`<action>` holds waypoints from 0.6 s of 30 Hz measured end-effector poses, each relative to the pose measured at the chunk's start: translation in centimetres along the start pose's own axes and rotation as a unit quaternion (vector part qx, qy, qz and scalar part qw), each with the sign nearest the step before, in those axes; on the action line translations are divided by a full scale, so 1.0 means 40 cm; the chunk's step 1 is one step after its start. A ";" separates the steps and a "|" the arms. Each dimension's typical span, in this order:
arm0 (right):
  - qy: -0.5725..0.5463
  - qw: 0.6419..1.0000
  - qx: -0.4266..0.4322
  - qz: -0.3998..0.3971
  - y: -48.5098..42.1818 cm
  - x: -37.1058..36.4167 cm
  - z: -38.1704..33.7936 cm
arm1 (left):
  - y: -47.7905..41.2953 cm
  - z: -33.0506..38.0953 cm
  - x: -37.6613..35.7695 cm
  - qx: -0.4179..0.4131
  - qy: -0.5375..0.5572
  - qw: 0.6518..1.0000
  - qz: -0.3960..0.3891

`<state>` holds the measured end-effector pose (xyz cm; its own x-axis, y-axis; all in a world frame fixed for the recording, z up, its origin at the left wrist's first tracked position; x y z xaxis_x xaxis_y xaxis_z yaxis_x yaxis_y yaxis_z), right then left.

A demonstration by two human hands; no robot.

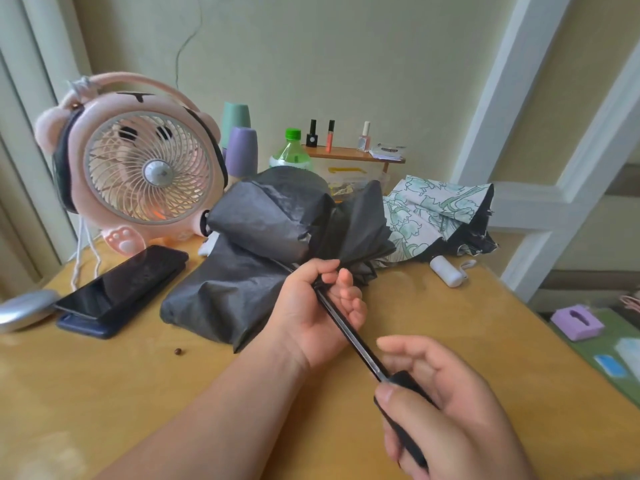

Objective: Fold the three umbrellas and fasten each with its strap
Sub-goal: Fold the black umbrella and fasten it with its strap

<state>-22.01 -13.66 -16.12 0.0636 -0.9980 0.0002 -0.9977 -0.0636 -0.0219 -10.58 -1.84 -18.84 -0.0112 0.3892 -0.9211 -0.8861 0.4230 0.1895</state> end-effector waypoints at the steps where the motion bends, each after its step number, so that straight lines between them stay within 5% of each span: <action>1: 0.020 0.998 0.041 0.037 0.006 0.006 -0.002 | 0.002 0.000 -0.004 -0.012 -0.007 1.000 -0.005; 8: 0.214 0.931 0.252 0.152 0.002 0.009 -0.003 | 0.009 -0.057 -0.025 -0.023 -0.045 0.998 -0.047; 13: 0.037 0.944 0.264 0.196 -0.095 0.021 0.014 | 0.011 -0.117 -0.052 0.034 -0.050 0.995 -0.074; 18: 0.021 0.939 0.253 0.233 -0.148 0.018 0.016 | 0.014 -0.107 -0.040 0.024 -0.046 0.998 -0.045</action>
<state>-16.04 -13.99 -16.62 -0.3882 -0.9173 -0.0887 -0.7786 0.3779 -0.5010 -13.03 -5.73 -18.74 0.1125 0.4207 -0.9002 -0.8584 0.4975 0.1251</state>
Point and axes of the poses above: each hand's wrist, its own y-axis away from the middle knuckle, its own x-axis out of the back of the hand, z = x × y, the point moved 5 cm from there along -y, towards the middle knuckle
